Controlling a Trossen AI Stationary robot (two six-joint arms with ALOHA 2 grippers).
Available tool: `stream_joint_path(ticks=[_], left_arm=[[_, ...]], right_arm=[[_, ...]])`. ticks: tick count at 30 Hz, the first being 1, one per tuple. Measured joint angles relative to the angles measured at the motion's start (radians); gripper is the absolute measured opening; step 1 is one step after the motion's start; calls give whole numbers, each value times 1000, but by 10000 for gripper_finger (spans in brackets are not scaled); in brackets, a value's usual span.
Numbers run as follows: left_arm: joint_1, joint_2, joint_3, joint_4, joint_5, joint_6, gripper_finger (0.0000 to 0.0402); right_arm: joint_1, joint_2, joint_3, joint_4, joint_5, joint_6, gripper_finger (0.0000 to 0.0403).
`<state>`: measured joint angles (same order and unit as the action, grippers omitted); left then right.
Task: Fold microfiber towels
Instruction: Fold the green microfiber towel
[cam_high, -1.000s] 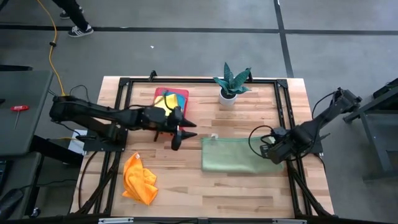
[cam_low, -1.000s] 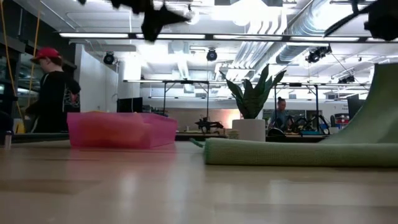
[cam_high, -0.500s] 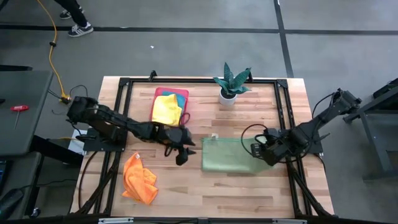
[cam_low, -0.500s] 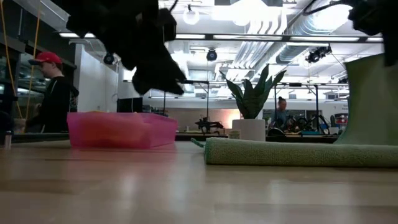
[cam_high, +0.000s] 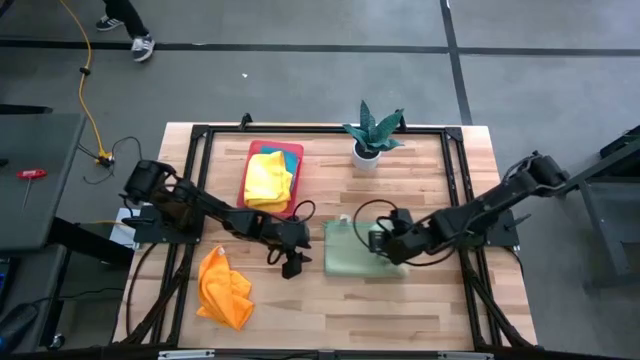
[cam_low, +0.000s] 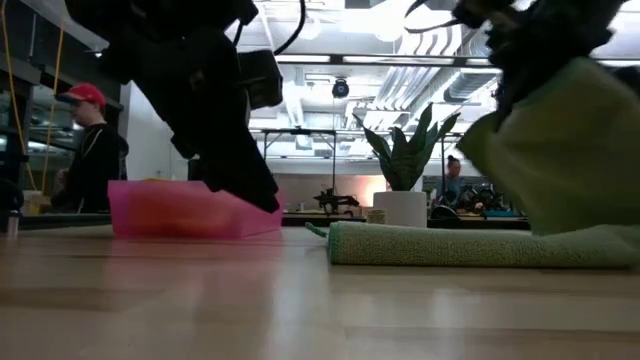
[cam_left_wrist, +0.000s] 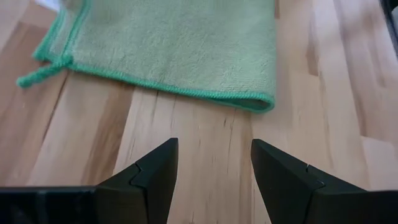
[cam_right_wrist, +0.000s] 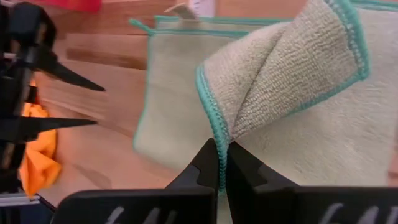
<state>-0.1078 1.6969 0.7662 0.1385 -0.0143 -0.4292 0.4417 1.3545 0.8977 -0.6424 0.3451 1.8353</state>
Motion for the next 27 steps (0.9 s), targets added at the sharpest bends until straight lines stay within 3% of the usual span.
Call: stream_joint_path(ticks=[17, 27], left_arm=[[0, 25, 0, 85, 0, -23, 193], [1, 25, 0, 98, -13, -24, 193]], right_arm=[[-103, 233, -1, 458, 14, -161, 0], [-123, 297, -1, 553, -32, -208, 0]])
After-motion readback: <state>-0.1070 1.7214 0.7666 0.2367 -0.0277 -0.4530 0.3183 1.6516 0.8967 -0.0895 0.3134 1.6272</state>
